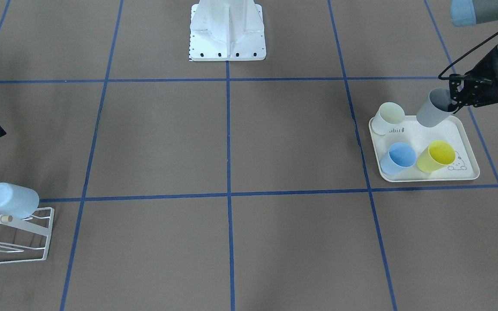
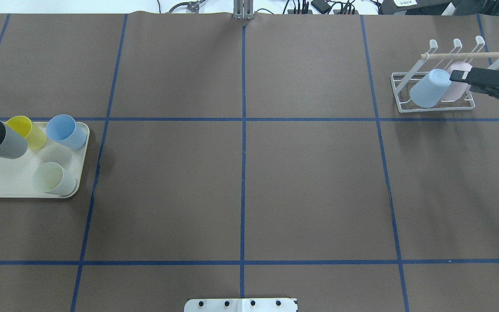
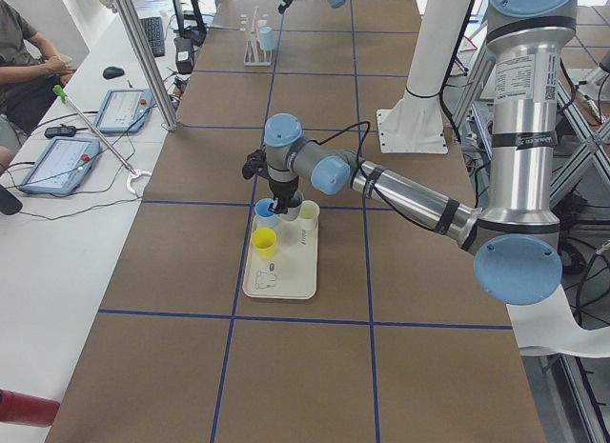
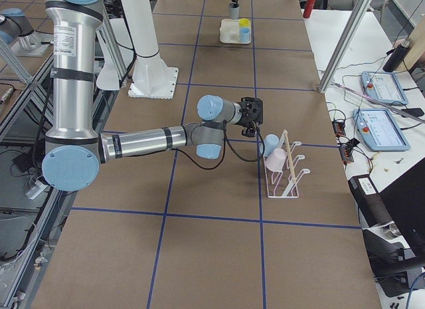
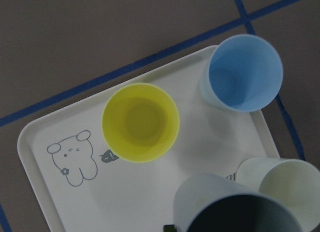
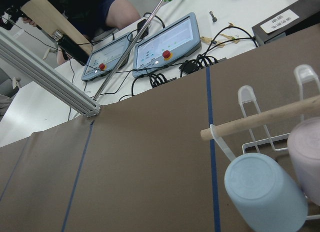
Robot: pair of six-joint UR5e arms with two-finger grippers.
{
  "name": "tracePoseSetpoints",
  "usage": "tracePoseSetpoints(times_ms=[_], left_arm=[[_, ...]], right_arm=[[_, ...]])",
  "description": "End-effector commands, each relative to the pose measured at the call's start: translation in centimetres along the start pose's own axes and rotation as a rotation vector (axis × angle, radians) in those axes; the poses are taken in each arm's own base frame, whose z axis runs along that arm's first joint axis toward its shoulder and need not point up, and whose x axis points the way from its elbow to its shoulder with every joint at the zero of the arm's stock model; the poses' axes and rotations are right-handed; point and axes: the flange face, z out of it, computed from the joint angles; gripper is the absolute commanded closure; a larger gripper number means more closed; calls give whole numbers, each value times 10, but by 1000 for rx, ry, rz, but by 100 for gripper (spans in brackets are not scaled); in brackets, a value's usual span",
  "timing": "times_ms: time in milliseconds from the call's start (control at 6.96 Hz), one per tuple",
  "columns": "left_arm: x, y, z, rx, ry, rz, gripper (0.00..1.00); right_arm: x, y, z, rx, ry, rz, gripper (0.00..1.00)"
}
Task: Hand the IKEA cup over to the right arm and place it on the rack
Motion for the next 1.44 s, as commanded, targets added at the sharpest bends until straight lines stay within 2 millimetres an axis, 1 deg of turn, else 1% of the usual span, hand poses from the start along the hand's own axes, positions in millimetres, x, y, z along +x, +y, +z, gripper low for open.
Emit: tracePoseSetpoints(times_ms=[0,144,287,431,575,718,862,1006,1149,1293], left_arm=[[51,-41,-43,86,60,-178,100],[98,-74,-54,111,124,-264,100],[158,-88,-38,79,183,-221,100],[192,-101,-41,81,234,-283,100],[229,-103,-43,121,338,-324,100],[244,-119,-31,167,480,-427,100],[250,-133,-10,209,631,-532,100],[258,-129,16,283,792,-608,100],[264,-124,30,337,913,-668,100],[270,-128,23,388,985,-686,100]], right_arm=[[-5,0,4,-4,-10,7,0],[-17,3,11,-12,-28,48,0],[-33,3,22,-16,-55,73,0],[-51,7,34,-33,-85,101,0],[-80,13,52,-64,-129,200,0],[-116,27,71,-94,-181,327,1],[-145,39,83,-129,-222,417,0],[-177,49,91,-177,-266,500,0],[-201,64,92,-212,-299,593,1],[-227,79,95,-215,-339,706,1]])
